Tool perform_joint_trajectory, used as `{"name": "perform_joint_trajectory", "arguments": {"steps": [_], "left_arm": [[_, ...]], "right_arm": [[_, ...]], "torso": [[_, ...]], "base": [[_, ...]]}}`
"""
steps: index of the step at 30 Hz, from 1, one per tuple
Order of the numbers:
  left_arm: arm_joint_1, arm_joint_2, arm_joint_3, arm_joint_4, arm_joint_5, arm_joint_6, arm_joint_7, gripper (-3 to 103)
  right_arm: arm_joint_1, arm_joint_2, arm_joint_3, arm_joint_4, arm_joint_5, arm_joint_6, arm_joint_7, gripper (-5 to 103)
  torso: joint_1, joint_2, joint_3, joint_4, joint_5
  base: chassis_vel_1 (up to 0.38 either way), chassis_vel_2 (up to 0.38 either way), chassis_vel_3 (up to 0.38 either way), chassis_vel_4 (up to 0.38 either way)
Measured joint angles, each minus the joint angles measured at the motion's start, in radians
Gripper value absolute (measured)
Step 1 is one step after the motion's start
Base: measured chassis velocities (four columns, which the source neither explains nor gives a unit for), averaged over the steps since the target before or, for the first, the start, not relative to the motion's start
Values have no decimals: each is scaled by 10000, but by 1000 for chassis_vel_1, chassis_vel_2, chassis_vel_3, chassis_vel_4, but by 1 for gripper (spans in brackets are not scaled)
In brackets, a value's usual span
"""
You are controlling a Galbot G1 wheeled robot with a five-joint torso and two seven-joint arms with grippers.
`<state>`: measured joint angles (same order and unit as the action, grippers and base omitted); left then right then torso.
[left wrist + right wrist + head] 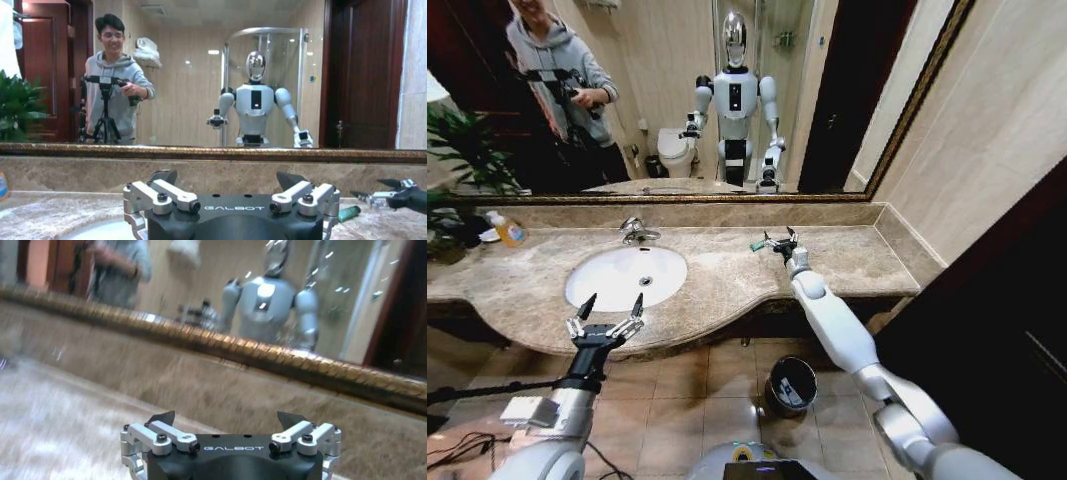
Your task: Pick up the trash from the sink and place it in the trash bin.
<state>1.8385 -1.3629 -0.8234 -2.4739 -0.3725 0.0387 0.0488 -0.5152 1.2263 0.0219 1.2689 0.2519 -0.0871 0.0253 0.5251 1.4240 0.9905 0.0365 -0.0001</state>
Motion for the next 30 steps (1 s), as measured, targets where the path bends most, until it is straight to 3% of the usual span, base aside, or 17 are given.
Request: {"name": "perform_joint_trajectory", "arguments": {"steps": [2, 5, 7, 9, 10, 12, 13, 15, 19, 21, 23, 25, 30], "left_arm": [[0, 0, 1, 0, 0, 0, 0, 100], [1, 0, 1, 0, 0, 0, 0, 100], [0, 0, 1, 0, 0, 0, 0, 100], [0, 0, 0, 0, 0, 0, 0, 100], [0, 0, 0, 0, 0, 0, 0, 100], [1, 0, 0, 0, 0, 0, 0, 100], [1, 0, 0, 0, 0, 0, 0, 100], [0, 0, 1, 0, 0, 0, 0, 100], [0, 0, 1, 0, 0, 0, 0, 100], [1, 0, 0, 0, 0, 0, 0, 100], [0, 0, 0, 0, 0, 0, 0, 100], [1, 0, 0, 0, 0, 0, 1, 100], [0, 0, 0, 0, 0, 0, 1, 100]], "right_arm": [[159, 9, -531, 204, -2, -1179, 351, 100], [379, 183, -1005, 92, -329, -1445, 636, 100], [571, 258, -1210, -103, -909, -1431, 457, 100], [1186, 237, -1701, -613, -2218, -940, -448, 100], [1186, 237, -1701, -613, -2218, -940, -448, 100], [1864, 6, -2228, -825, -2628, -624, -1460, 100], [1864, 6, -2228, -825, -2628, -624, -1460, 100], [2568, -155, -2880, -909, -1868, -961, -1778, 100], [3064, 61, -3203, -1455, -777, -1433, -1540, 100], [3226, 305, -3264, -1930, -302, -1536, -1104, 100], [3388, 902, -3342, -2736, 676, -1791, -4, 100], [3468, 1272, -3320, -3255, 1057, -1871, 627, 100], [3486, 1656, -3226, -3753, 1865, -2085, 1703, 100]], "torso": [[0, 0, 0, -2, 2], [0, 0, 0, 3, 4], [0, 1, 0, 4, 2], [0, 1, 0, 5, 1], [0, 1, 0, 5, 1], [0, 1, 0, 4, 1], [0, 1, 0, 4, 1], [0, 2, -1, 1, -1], [0, 2, -1, 2, 0], [0, 2, -1, 2, -2], [1, 1, 0, 3, 2], [0, 1, 0, 4, 0], [1, 1, 0, 5, 0]], "base": [[0, 0, 0, 0], [0, 0, 0, 0], [0, 0, 0, 0], [0, 0, 0, 0], [0, 0, 0, 0], [0, 0, 0, 0], [0, 0, 0, 0], [0, 0, 0, 0], [0, 0, 0, 0], [0, 0, 0, 0], [0, 0, 0, 0], [0, 0, 0, 0], [0, 0, 0, 0]]}}
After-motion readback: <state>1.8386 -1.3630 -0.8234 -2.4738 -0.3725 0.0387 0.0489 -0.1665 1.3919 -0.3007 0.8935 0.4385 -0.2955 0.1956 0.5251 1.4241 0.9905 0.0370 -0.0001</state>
